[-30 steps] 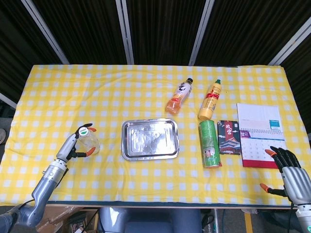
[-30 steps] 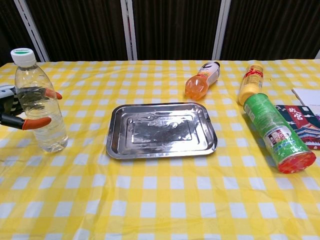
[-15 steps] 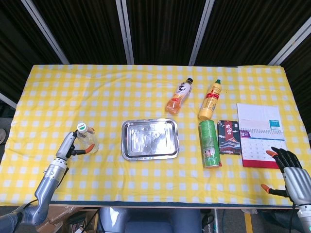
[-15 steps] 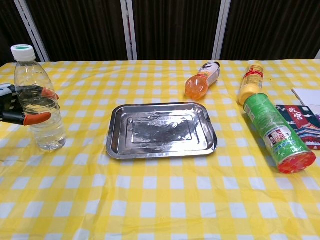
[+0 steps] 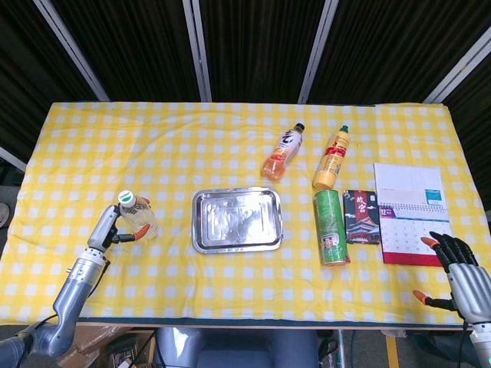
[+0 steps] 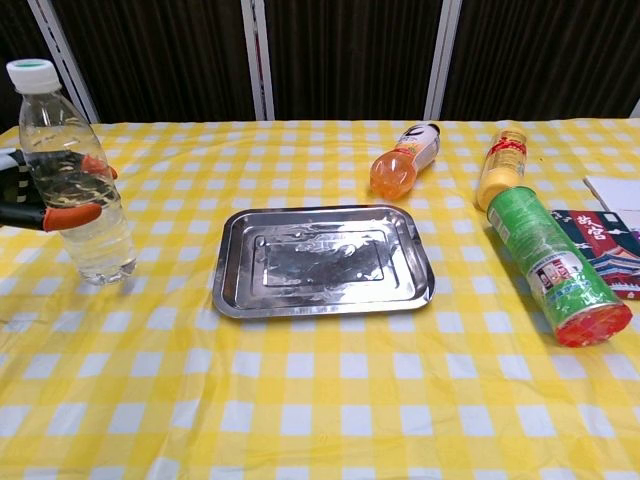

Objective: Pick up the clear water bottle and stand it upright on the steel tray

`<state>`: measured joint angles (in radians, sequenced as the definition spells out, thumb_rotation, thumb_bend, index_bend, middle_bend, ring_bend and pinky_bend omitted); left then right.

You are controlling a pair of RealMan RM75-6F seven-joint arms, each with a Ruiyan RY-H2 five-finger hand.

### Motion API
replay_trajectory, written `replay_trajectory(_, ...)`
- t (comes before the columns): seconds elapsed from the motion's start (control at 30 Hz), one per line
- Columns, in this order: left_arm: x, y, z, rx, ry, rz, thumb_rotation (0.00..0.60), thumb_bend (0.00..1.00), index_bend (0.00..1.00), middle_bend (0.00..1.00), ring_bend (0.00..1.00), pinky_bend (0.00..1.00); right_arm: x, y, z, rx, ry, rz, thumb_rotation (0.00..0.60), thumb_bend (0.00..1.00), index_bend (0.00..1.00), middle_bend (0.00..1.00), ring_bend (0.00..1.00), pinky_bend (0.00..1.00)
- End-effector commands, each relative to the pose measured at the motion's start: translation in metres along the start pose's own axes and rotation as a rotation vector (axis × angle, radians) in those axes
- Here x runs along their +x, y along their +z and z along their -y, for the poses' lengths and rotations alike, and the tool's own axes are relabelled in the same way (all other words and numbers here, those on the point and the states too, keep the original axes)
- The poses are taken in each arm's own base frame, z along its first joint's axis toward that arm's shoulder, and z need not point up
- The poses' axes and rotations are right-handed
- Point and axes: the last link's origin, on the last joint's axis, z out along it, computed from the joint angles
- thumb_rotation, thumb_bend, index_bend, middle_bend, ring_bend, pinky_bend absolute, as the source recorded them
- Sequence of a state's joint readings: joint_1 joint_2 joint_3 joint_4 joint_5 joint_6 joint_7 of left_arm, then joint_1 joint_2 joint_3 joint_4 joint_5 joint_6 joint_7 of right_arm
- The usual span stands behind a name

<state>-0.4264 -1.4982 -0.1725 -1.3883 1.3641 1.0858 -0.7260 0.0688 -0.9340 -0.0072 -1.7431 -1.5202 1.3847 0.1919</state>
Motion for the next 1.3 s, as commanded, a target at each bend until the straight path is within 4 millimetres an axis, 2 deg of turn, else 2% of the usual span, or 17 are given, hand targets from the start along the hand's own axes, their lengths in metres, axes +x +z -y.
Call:
replay_trajectory(0.03,0.004,-0.003,-0.01,-0.027,-0.005,-0.005,0.6,0.6,0.51,0.47,0.3,0.39,0.0,0.0,0.001,0.002,-0.001,0.001,0.6,0.16,0.17,0.1,0.04,0.05)
replay_trajectory(0.1,0.007,-0.006,-0.019,-0.047,-0.002,-0.008,0.6,0.6,0.51,0.47,0.3,0.39,0.0,0.0,0.001,0.005,0.0,0.0,0.6,0.16,0.17,0.1,0.04,0.05)
replay_trajectory(0.37,0.014,-0.011,-0.079,-0.132,-0.03,-0.014,0.6,0.59,0.52,0.48,0.3,0.39,0.0,-0.001,0.001,0.005,0.003,0.002,0.6,0.16,0.17,0.1,0.04,0.05)
replay_trajectory(0.43,0.015,-0.013,-0.098,-0.159,-0.034,-0.017,0.6,0.59,0.52,0.48,0.3,0.39,-0.001,-0.001,0.001,0.007,0.001,0.005,0.6,0.16,0.17,0.1,0.04,0.05)
replay_trajectory(0.67,0.021,-0.03,-0.19,-0.284,-0.087,-0.026,0.6,0.59,0.52,0.48,0.3,0.39,-0.002,0.0,0.002,0.007,-0.004,0.009,0.6,0.16,0.17,0.1,0.04,0.05)
replay_trajectory(0.77,0.027,-0.038,-0.211,-0.307,-0.071,-0.043,0.6,0.59,0.52,0.48,0.31,0.39,-0.002,0.0,0.003,0.01,-0.005,0.01,0.6,0.16,0.17,0.1,0.04,0.05)
replay_trajectory(0.87,0.031,-0.044,-0.207,-0.258,-0.052,-0.055,0.6,0.59,0.52,0.48,0.31,0.39,-0.003,0.0,0.004,0.013,-0.004,0.01,0.6,0.16,0.17,0.1,0.04,0.05)
replay_trajectory(1.03,0.039,-0.038,-0.173,-0.158,-0.063,-0.082,0.6,0.59,0.52,0.48,0.31,0.39,-0.002,0.0,0.004,0.012,-0.006,0.01,0.6,0.16,0.17,0.1,0.04,0.05)
replay_trajectory(1.3,0.051,-0.03,-0.091,-0.014,0.004,-0.139,0.6,0.59,0.52,0.48,0.31,0.39,-0.003,0.001,0.004,0.012,-0.002,0.017,0.6,0.16,0.17,0.1,0.04,0.05)
